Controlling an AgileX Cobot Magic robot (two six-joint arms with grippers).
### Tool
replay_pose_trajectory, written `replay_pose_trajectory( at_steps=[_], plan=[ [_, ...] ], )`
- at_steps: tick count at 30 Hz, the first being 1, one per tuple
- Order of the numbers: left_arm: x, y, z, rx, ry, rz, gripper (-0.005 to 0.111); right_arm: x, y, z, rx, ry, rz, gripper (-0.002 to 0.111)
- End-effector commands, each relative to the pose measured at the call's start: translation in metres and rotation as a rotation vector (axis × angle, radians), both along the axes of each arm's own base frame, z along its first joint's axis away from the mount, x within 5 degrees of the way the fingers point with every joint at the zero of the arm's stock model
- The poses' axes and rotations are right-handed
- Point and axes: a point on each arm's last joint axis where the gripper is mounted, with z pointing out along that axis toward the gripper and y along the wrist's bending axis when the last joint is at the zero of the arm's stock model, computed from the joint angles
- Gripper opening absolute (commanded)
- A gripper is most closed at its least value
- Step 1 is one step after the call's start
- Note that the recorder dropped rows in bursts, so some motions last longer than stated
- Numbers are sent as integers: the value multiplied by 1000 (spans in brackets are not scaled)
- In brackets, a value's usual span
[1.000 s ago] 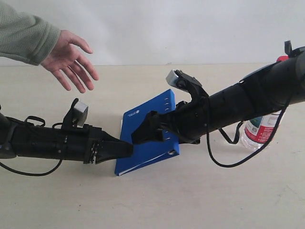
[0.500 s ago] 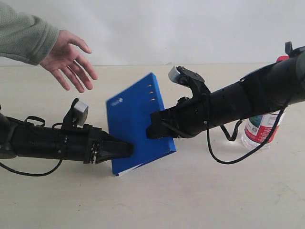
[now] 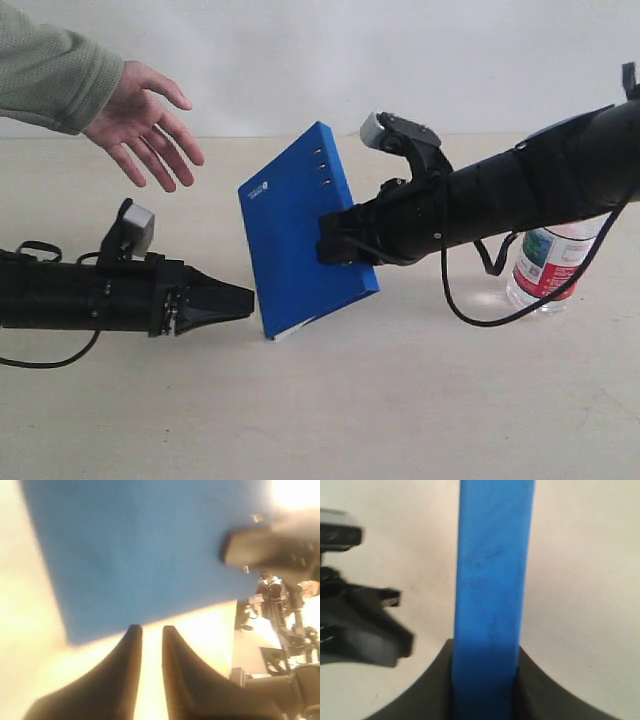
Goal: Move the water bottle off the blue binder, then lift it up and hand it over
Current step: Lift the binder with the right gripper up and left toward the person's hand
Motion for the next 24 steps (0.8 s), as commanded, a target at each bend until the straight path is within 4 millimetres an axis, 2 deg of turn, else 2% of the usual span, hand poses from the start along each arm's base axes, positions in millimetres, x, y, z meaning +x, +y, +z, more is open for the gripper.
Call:
replay_pose_trajectory(
  at_steps=[1,5,8,12,14,18,24],
  plan=[
    [-18,12,27,15,-166,-4,14,2,-3,15,4,-42,-40,0],
    [-40,13,45,23,-226,-12,14,-1,-1,24,54,-33,-42,0],
    [-55,15,52,28,-245,-14,14,-7,0,43,111,-66,-20,0],
    [-75,19,49,36,-217,-6,8,-16,-2,75,192,-119,-19,0],
    [-86,19,45,47,-227,-22,4,-20,0,82,242,-110,-7,0],
    [-109,20,38,67,-241,-53,4,-20,2,83,309,-67,-16,0],
    [-127,20,38,73,-241,-64,4,-15,8,75,376,-1,-8,0]
  ],
)
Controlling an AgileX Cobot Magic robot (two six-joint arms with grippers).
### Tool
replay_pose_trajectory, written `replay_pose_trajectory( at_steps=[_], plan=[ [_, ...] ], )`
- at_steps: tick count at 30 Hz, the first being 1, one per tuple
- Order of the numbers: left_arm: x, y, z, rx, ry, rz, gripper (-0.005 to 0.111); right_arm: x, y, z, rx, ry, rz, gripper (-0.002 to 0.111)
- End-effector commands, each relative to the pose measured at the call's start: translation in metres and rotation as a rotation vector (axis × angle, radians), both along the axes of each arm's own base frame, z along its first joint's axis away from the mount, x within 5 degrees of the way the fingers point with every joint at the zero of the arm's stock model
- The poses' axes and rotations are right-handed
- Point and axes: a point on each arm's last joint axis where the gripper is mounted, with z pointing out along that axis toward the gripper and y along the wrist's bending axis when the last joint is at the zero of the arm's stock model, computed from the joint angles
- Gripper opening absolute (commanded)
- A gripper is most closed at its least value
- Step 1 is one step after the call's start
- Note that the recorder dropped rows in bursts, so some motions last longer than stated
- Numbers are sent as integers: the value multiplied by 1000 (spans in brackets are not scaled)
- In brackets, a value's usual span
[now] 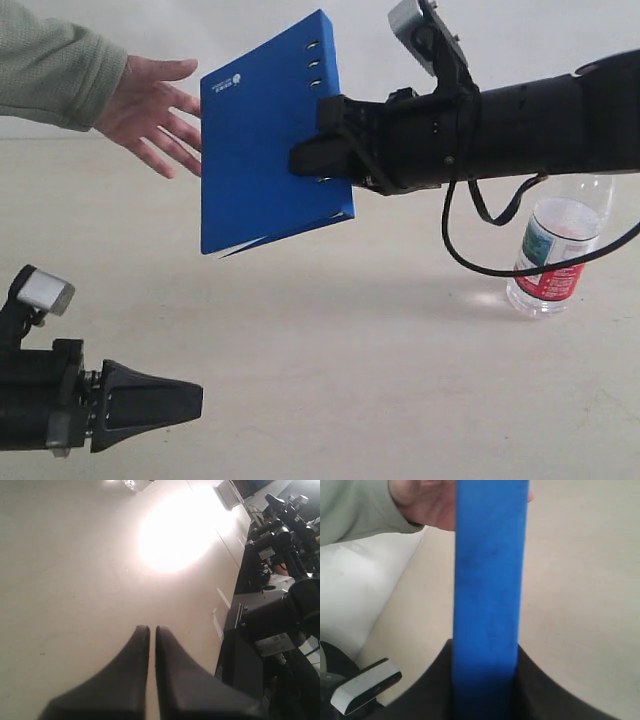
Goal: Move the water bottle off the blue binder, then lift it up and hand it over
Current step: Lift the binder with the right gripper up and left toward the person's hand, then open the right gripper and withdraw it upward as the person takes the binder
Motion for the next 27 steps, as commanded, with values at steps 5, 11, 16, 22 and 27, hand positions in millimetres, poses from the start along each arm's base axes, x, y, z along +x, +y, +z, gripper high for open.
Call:
replay_pose_trajectory(
  at_steps=[5,11,16,22,27],
  plan=[
    [-14,0,9,-6,-46,-5,4,7,8,-2,74,36,43,0],
    [-15,0,12,-7,-66,-5,4,10,28,20,87,-35,65,0],
    [-18,1,11,-6,-55,-6,4,11,53,25,68,-66,76,0],
    [-20,0,11,-4,-53,-19,4,14,67,23,72,-69,101,0],
    [-20,0,11,-3,-53,-21,4,14,65,26,80,-78,107,0]
  ],
)
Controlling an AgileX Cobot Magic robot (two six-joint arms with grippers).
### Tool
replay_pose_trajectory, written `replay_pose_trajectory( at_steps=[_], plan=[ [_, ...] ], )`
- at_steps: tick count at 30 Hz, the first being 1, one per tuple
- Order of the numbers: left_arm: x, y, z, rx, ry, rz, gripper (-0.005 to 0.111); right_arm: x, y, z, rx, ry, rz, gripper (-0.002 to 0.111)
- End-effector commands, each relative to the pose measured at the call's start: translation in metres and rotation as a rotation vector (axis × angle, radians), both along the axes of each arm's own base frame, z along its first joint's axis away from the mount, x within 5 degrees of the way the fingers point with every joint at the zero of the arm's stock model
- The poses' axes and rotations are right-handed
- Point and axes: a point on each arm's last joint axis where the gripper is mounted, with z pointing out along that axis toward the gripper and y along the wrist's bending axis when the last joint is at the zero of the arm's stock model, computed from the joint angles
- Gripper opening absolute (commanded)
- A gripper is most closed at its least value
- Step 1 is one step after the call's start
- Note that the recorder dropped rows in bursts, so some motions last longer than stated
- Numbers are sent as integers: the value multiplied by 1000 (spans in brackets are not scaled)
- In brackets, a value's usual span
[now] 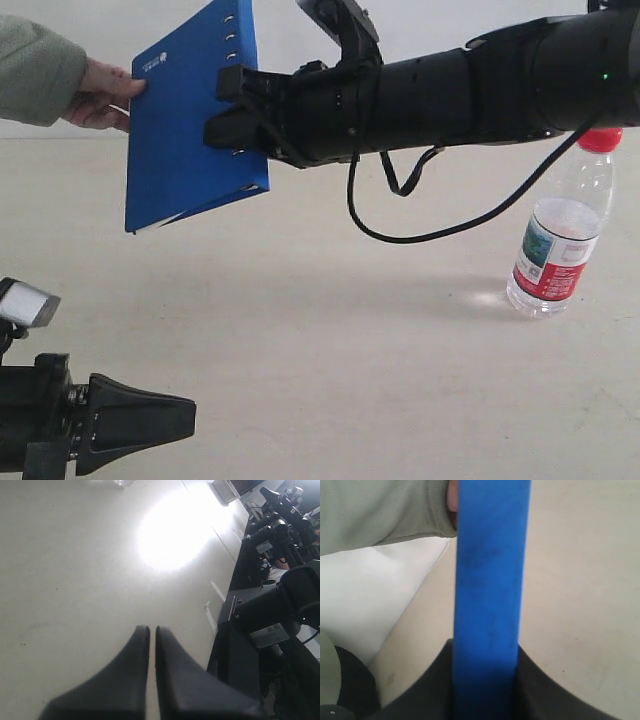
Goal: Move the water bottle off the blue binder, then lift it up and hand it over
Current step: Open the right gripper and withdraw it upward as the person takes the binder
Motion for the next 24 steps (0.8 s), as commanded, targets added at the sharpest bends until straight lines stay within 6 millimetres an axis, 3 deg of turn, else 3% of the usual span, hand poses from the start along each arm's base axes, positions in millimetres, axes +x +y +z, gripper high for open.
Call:
replay_pose_trajectory(
  at_steps=[1,17,24],
  plan=[
    [-3,0,1,-5,-10,-11,4,-4,3,12,44,-29,47,0],
    [-6,0,1,-7,2,3,4,-3,2,12,34,-52,50,0],
    [2,7,16,113,-85,83,4,-4,3,12,31,-60,54,0]
  ],
)
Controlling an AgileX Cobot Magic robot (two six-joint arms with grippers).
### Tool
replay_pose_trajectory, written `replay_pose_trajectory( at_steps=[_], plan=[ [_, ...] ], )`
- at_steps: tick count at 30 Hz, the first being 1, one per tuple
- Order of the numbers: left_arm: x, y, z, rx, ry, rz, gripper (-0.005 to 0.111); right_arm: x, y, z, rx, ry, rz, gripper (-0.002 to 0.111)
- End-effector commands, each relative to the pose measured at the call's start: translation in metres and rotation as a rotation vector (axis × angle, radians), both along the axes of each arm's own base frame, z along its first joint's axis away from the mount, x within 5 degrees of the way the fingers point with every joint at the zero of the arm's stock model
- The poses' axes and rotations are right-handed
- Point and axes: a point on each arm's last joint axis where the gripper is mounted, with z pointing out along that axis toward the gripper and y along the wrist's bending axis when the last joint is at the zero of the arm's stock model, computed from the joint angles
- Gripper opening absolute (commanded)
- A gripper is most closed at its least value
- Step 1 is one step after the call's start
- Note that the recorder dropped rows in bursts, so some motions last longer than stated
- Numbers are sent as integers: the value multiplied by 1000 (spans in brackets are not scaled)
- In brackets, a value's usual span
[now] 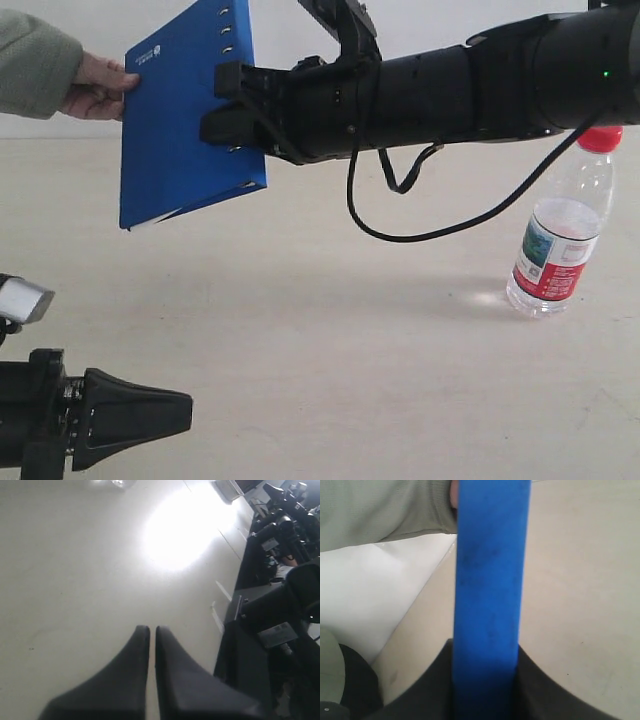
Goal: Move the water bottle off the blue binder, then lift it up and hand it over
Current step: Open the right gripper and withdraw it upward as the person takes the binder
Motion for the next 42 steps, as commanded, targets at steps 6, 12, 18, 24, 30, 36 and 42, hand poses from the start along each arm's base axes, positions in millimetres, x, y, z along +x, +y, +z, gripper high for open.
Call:
replay_pose_trajectory(
  at_steps=[6,12,18,24,30,36,42],
  plan=[
    [4,34,38,321,-136,413,4,-1,1,9,4,-67,26,0],
    [-19,39,72,263,-306,548,4,-1,1,9,-10,-94,28,1],
    [-40,39,83,192,-383,597,4,-1,1,9,-15,-105,31,65],
    [-49,38,84,178,-373,603,4,-3,-1,7,-92,-163,68,104],
    [-50,38,82,191,-366,594,4,-18,-17,22,-308,-255,122,104],
    [-49,38,82,190,-365,598,4,-40,-42,58,-439,-294,78,104],
    [-50,38,82,180,-363,598,4,-76,-65,101,-416,-284,40,101]
  ],
)
